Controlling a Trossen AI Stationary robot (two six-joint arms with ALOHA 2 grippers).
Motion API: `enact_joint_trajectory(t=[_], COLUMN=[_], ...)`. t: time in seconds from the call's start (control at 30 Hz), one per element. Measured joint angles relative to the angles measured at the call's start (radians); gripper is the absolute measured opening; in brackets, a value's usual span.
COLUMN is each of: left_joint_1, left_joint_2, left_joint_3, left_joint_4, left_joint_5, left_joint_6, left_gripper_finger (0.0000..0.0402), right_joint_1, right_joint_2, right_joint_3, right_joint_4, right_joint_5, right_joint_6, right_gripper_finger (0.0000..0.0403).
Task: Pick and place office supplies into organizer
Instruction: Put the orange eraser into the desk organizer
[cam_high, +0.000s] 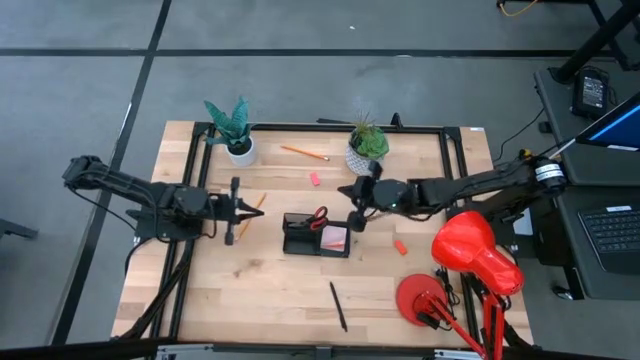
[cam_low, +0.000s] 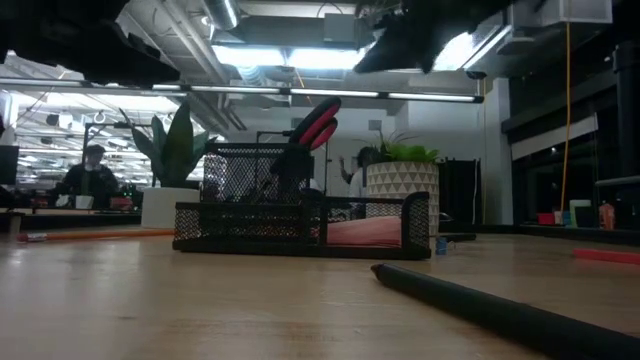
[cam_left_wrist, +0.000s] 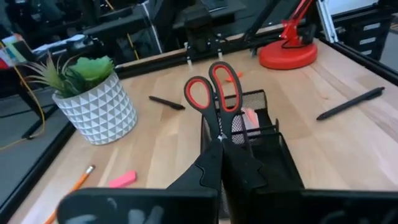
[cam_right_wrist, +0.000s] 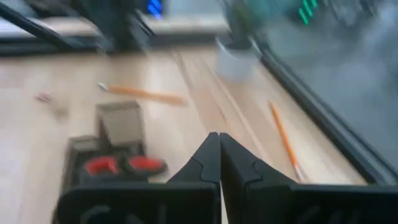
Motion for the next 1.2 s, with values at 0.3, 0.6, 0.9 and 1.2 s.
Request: enact_joint_trajectory(t=[0.3, 0.6, 0.9, 1.2], left_joint_1=[-0.012, -0.011, -0.01, -0.01], left_joint_2=[-0.114, -0.148, -0.147, -0.145], left_joint_3=[-0.016, -0.016, -0.016, -0.016], left_joint_4=[-0.006, -0.031, -0.03, -0.029], left_joint_5=[-0.012, -0.009, -0.012, -0.049], left_joint_6=[0.021, 0.021, -0.053, -0.07], left_gripper_finger=[0.0002, 0.0002, 0.0002, 0.0001], right_joint_1=[0.098, 0.273, 0.402, 0.441], right_joint_2=[0.059, 0.059, 0.061, 0.083], right_joint_3=[0.193, 0.193, 0.193, 0.192], right_joint_4=[-0.567, -0.794, -0.954, -0.999], right_joint_5=[0.018, -0.009, -0.016, -0.08], right_joint_6=[0.464, 0.714, 0.969, 1.1], right_gripper_finger=[0.0001, 0.0001, 0.0006, 0.0043])
